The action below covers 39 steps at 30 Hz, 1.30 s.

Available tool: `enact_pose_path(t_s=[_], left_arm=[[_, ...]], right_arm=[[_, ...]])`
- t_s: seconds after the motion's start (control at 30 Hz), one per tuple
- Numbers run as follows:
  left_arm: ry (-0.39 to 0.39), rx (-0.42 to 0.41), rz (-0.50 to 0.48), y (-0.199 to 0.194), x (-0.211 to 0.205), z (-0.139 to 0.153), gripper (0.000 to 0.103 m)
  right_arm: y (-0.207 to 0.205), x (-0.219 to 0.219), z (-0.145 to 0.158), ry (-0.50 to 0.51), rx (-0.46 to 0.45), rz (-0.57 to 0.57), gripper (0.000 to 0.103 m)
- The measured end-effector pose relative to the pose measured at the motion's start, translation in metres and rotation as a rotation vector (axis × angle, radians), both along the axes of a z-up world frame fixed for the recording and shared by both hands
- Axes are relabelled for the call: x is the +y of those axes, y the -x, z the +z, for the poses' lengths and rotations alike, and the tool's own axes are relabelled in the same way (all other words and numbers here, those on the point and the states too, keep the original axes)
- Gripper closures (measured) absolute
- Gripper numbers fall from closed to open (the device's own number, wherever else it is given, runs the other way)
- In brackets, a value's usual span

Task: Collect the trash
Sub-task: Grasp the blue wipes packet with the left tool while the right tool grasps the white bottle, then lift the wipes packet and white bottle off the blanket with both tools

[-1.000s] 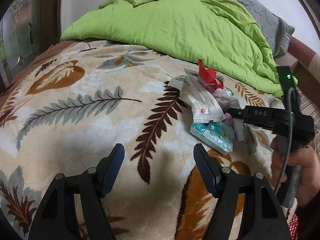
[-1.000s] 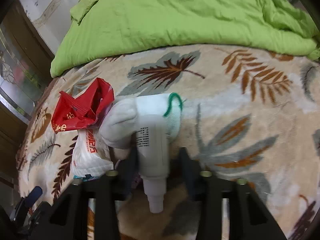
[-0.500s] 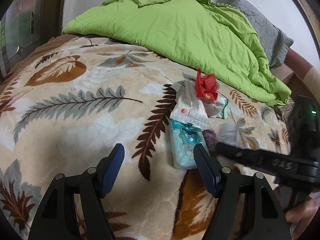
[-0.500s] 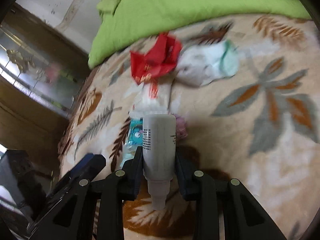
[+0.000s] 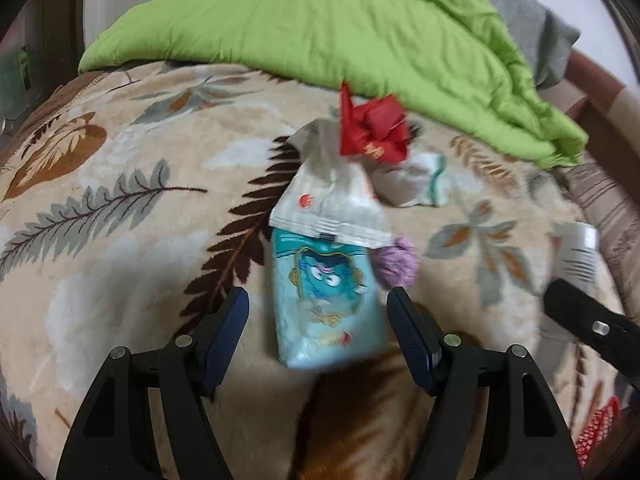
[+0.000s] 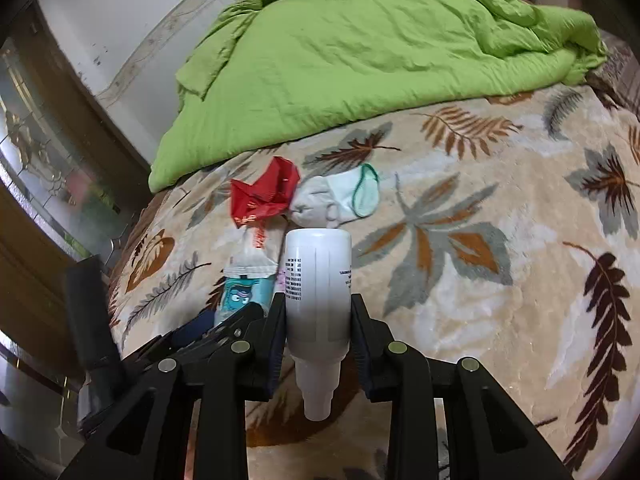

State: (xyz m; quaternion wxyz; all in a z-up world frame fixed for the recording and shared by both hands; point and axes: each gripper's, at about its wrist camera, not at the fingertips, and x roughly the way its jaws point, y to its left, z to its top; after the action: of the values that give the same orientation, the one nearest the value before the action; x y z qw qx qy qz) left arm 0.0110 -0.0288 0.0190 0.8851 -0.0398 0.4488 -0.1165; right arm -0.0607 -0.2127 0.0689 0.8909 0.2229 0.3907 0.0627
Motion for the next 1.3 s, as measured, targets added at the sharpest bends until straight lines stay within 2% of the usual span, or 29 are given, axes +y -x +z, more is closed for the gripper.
enact_pose_path(t_s=[0.1,0.17,0.2,0.4,0.67,0.93,1.07,1.3], left_arm=[[-0.026,-0.013,0.010,-0.006,-0.003,-0.003,0.036],[-0.069,-0.028,0.017,-0.007,-0.006,-0.005,0.052],[-0.076,-0.037,0.025,-0.006,-0.005,-0.005,0.057],[-0.042,-0.070,0.026,0.008,0.003,0.005,0.074],[0.048,-0.102,-0.024,0.050,0.021,0.025,0.075],[-0.021,-0.244,-0.060,0.110,0.018,0.058,0.075],[-0.062,-0.298,-0.077,0.136,0.013,0.060,0.075],[-0.094,-0.305,-0.075,0.133,0.003,0.053,0.074]], right_arm=[[0.000,-0.002,-0.001,-0.003,0.003,-0.003,0.071],[0.000,-0.003,0.001,-0.007,-0.006,-0.004,0.071],[0.000,-0.004,0.001,-0.008,-0.007,-0.004,0.071],[0.004,-0.002,0.004,-0.009,-0.023,-0.004,0.071],[0.030,0.011,0.011,-0.006,-0.055,0.020,0.071],[0.068,0.016,0.015,0.038,-0.090,0.025,0.071],[0.083,0.017,0.012,0.053,-0.087,0.040,0.071],[0.085,0.017,0.009,0.055,-0.079,0.033,0.071]])
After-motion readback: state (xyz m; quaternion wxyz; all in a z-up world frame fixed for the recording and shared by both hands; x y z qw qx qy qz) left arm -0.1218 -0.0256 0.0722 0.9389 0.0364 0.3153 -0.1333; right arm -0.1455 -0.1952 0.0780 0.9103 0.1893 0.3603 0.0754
